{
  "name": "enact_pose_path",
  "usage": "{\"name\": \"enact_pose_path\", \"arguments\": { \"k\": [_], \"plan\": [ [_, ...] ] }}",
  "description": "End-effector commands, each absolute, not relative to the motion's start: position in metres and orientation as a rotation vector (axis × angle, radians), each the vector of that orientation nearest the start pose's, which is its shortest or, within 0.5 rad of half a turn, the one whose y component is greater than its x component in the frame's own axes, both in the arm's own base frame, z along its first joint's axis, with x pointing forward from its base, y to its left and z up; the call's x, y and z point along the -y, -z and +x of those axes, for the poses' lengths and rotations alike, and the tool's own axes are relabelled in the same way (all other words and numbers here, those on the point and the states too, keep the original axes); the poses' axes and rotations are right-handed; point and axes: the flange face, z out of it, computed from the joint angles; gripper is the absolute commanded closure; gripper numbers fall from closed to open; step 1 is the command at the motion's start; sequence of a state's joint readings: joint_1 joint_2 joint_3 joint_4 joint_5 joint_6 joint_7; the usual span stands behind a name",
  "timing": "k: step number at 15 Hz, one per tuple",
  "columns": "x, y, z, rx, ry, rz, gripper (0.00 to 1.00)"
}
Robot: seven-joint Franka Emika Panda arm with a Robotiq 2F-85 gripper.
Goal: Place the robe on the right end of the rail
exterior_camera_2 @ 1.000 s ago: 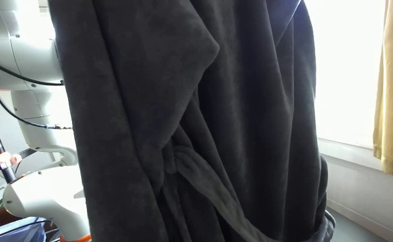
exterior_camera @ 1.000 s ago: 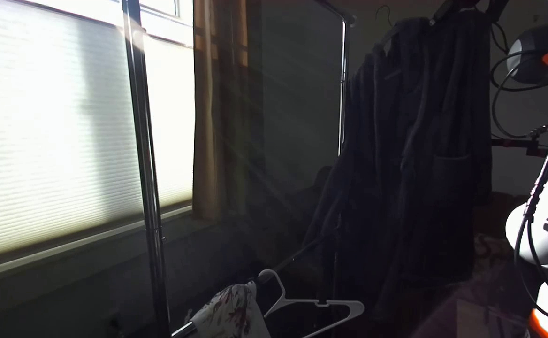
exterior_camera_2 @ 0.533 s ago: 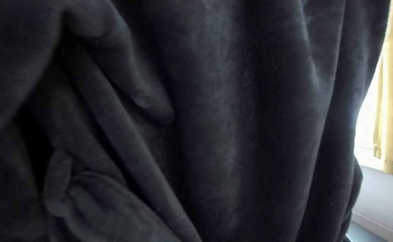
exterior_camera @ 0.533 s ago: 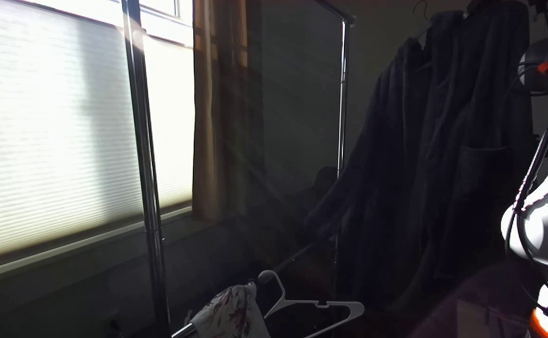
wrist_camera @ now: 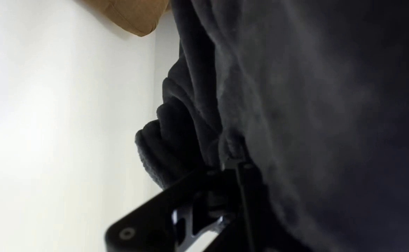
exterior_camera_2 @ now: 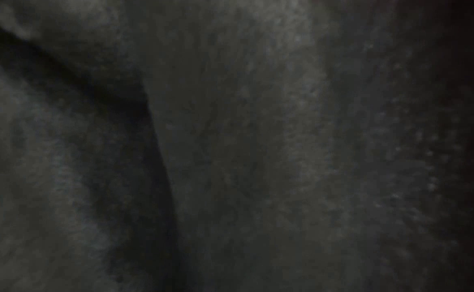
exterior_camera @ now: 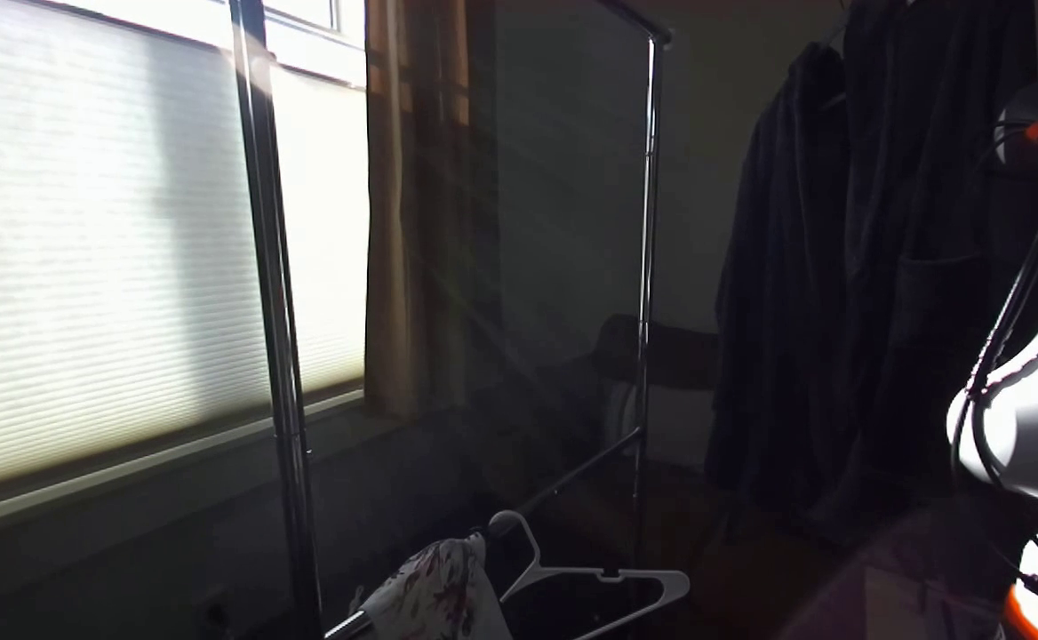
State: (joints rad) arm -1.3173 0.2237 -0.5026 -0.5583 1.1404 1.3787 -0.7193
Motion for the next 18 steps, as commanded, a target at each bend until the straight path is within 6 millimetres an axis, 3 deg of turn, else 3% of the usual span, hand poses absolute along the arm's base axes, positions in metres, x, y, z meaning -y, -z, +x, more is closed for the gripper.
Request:
{"name": "enact_pose_path", "arguments": {
  "k": [1,6,9,13,18],
  "plan": [
    [0.442,-0.97,0.094,-0.543,1.623,-2.907,0.98],
    [0.413,-0.961,0.132,-0.128,1.481,-2.889,0.98],
    [0.39,-0.954,0.14,0.151,1.36,-2.888,0.98],
    [0.378,-0.949,0.149,0.464,1.35,-2.803,0.98],
    [0.386,-0.951,0.165,0.296,1.385,-2.817,0.98]
  ]
}}
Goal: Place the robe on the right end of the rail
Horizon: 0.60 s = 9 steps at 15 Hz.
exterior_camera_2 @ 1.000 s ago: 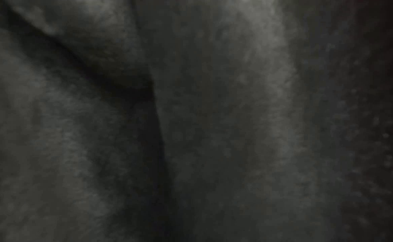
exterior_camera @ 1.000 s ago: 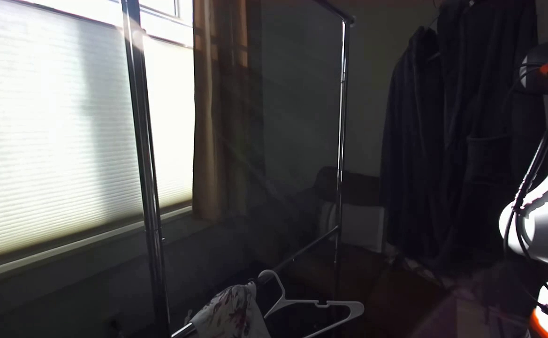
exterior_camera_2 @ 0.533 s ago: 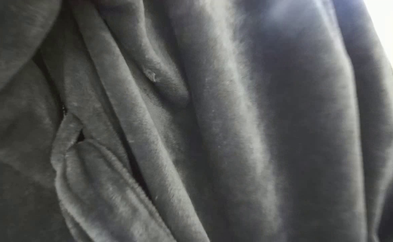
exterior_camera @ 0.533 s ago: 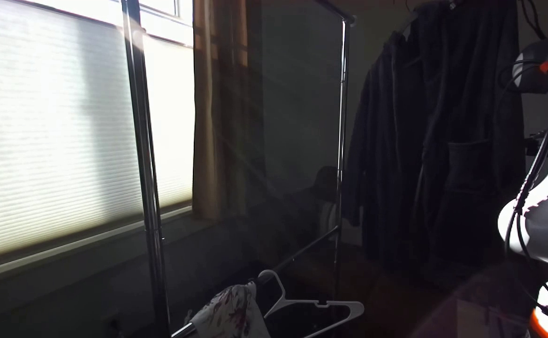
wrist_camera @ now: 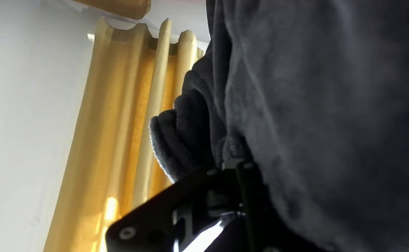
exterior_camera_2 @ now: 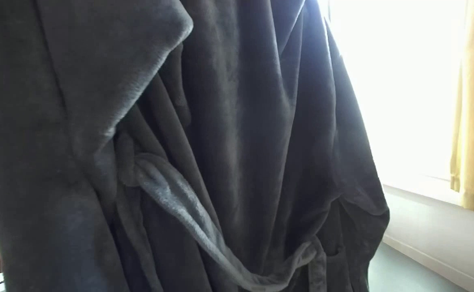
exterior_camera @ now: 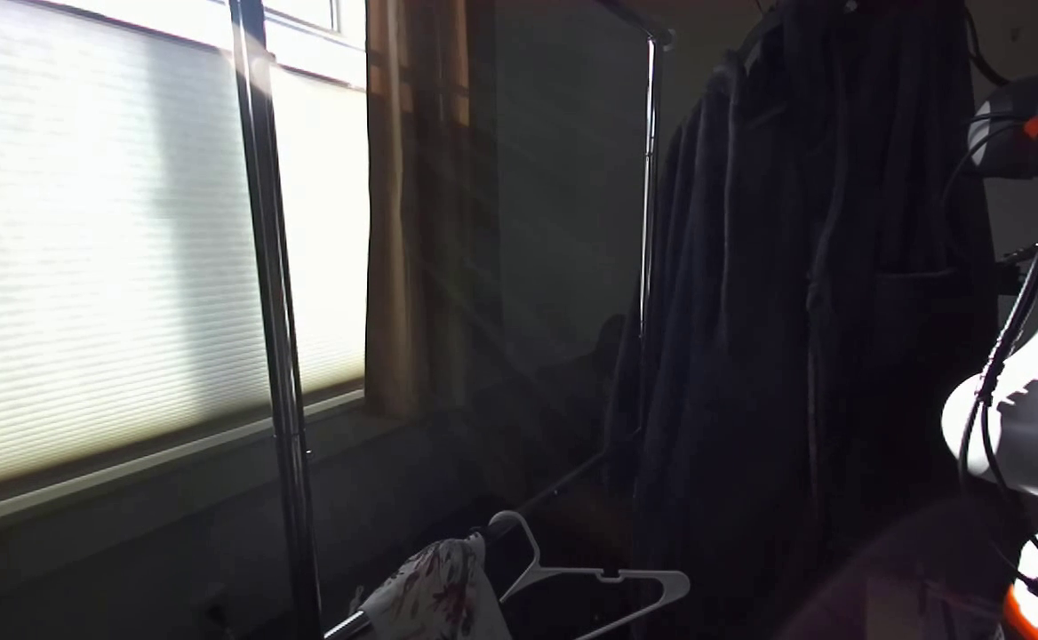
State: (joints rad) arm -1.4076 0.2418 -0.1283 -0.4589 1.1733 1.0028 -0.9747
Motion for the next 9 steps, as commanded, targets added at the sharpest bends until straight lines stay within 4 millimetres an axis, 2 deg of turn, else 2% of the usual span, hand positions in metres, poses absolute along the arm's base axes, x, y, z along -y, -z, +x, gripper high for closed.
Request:
{"name": "enact_pose_path", "arguments": {
  "k": [1,6,9],
  "plan": [
    [0.39,-0.955,0.166,0.215,1.416,-2.837,0.98],
    [0.405,-0.963,0.184,-0.084,1.491,-2.922,0.98],
    [0.4,-0.952,0.214,-0.05,1.394,-2.907,0.98]
  ]
}}
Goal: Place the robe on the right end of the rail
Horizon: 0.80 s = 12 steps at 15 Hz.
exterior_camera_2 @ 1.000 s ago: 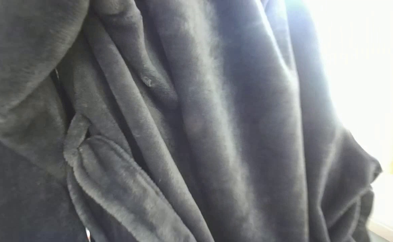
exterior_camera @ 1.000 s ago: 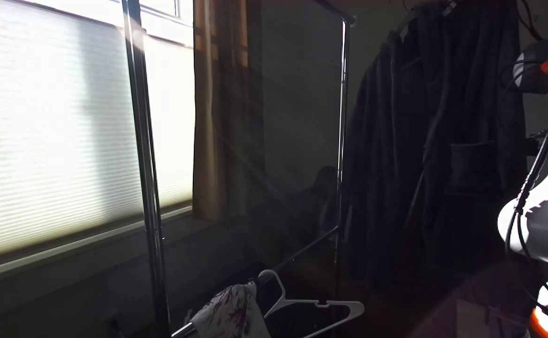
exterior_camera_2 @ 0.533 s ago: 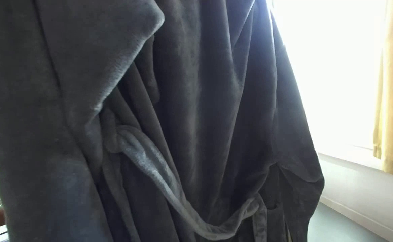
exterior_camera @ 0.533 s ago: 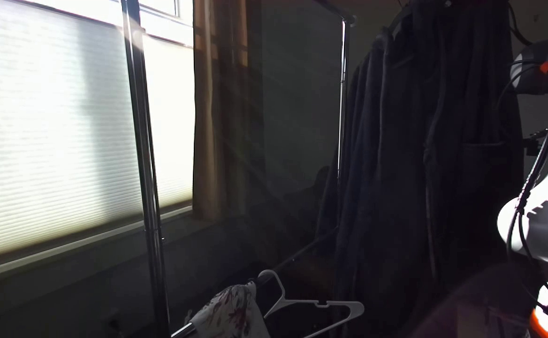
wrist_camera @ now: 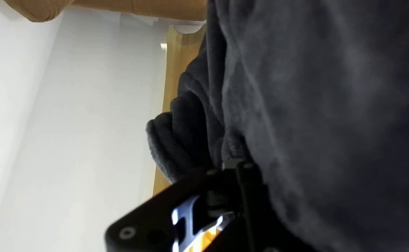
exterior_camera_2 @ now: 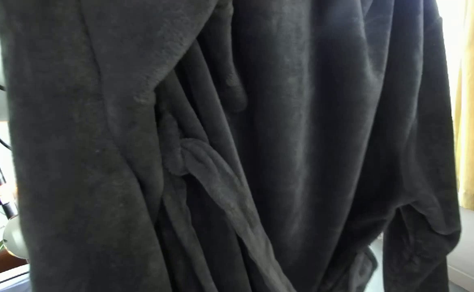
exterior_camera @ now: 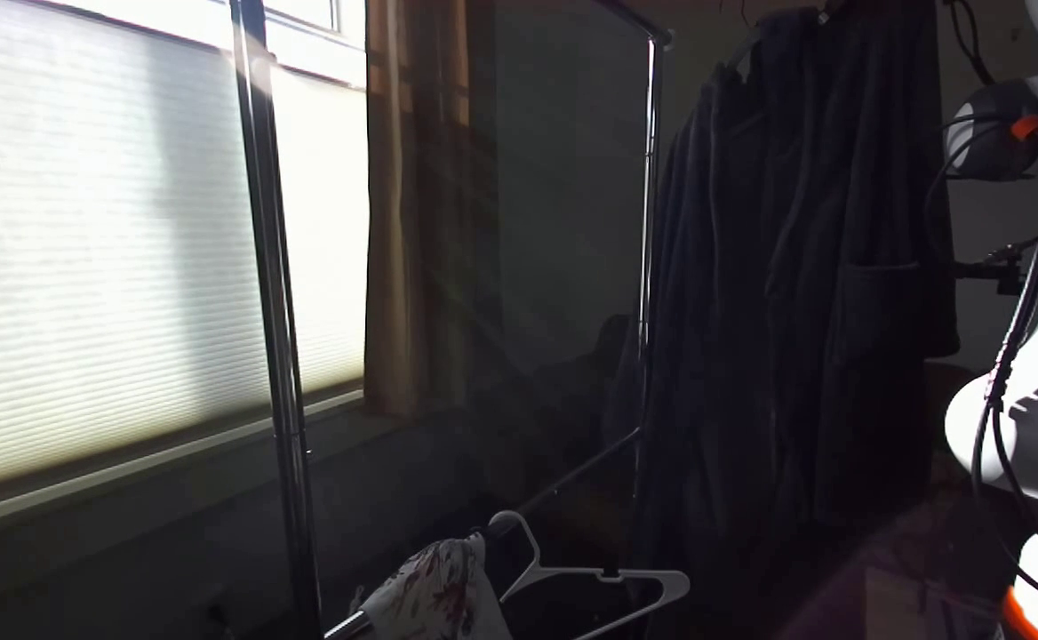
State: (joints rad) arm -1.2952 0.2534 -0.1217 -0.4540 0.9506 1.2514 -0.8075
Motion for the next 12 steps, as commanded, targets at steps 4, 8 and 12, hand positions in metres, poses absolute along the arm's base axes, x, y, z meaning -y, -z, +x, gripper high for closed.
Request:
{"name": "enact_pose_path", "arguments": {
  "k": [4,8,12],
  "plan": [
    [0.386,-0.937,0.253,0.111,1.305,-2.841,0.98],
    [0.376,-0.926,0.28,0.212,1.243,-2.793,0.98],
    [0.372,-0.919,0.299,0.258,1.216,-2.778,0.98]
  ]
}}
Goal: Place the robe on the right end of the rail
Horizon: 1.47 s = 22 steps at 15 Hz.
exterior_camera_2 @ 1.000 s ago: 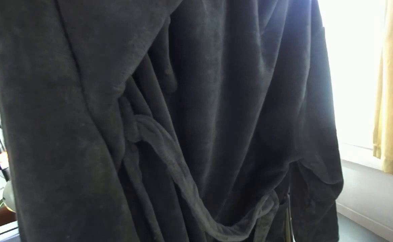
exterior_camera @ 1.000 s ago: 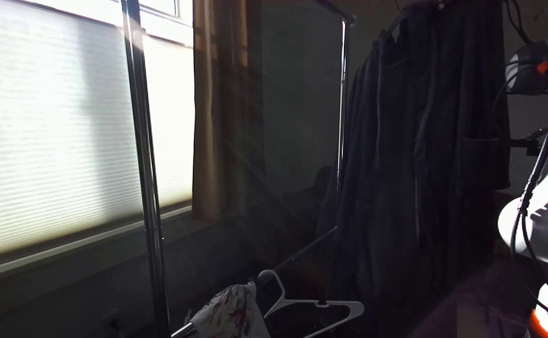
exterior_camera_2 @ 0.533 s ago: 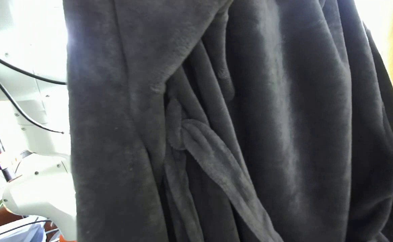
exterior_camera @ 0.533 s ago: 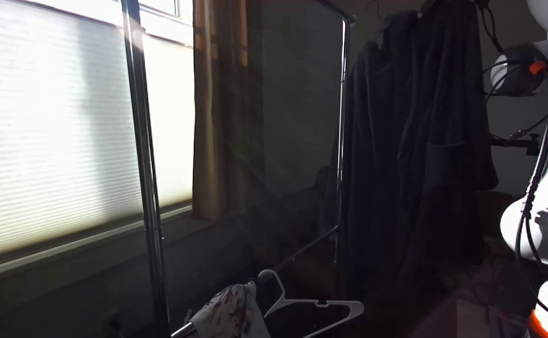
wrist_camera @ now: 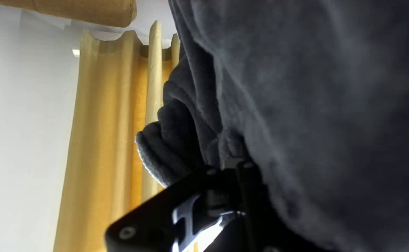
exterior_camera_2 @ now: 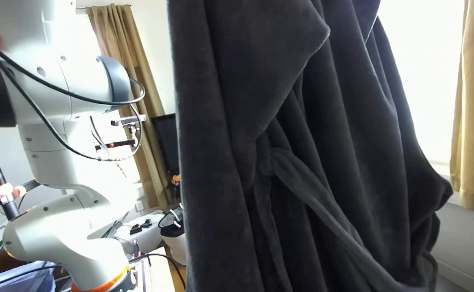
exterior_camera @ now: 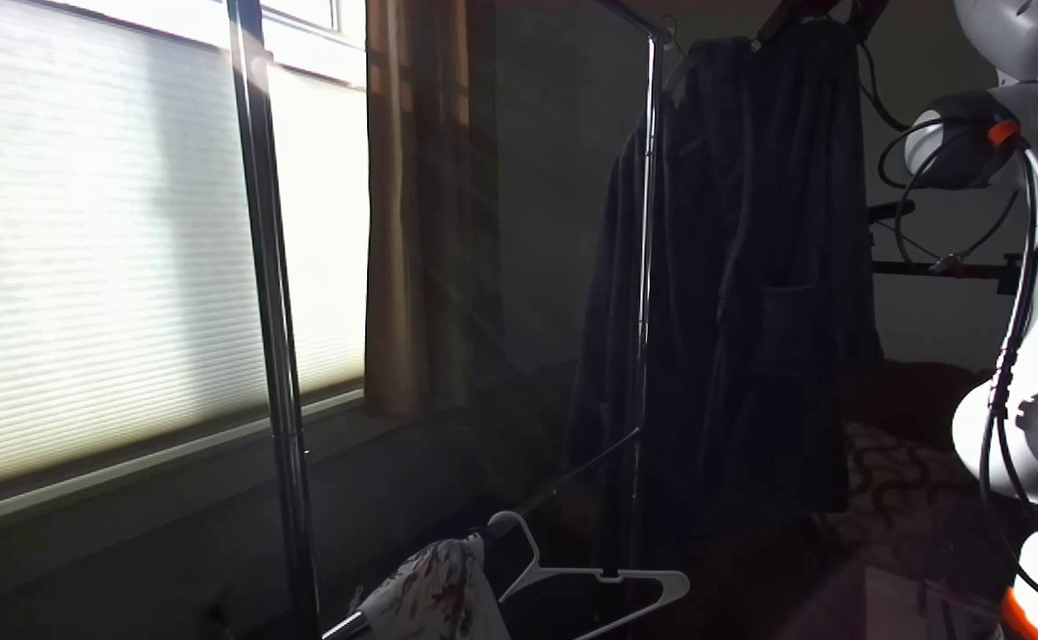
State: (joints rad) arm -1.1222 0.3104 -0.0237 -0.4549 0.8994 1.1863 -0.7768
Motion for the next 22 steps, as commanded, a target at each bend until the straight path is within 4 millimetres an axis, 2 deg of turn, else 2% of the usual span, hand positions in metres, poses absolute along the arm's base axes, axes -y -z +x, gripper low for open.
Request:
{"name": "enact_pose_path", "arguments": {
  "k": [1,5,6,7,8,10,13,16,20,21,22],
  "plan": [
    [0.371,-0.919,0.302,0.274,1.225,-2.766,0.98],
    [0.369,-0.916,0.305,0.269,1.181,-2.814,0.98],
    [0.37,-0.914,0.305,0.252,1.155,-2.833,0.68],
    [0.371,-0.912,0.305,0.245,1.134,-2.847,0.67],
    [0.373,-0.911,0.303,0.23,1.126,-2.86,0.61],
    [0.375,-0.915,0.291,0.212,1.132,-2.867,0.46],
    [0.376,-0.926,0.261,0.188,1.17,-2.859,0.24],
    [0.355,-0.929,0.222,0.39,1.07,-2.854,0.02],
    [0.31,-0.923,0.19,0.669,0.817,-2.823,0.0],
    [0.302,-0.913,0.214,0.754,0.75,-2.834,0.0],
    [0.298,-0.916,0.207,0.816,0.72,-2.855,0.0]
  ]
}}
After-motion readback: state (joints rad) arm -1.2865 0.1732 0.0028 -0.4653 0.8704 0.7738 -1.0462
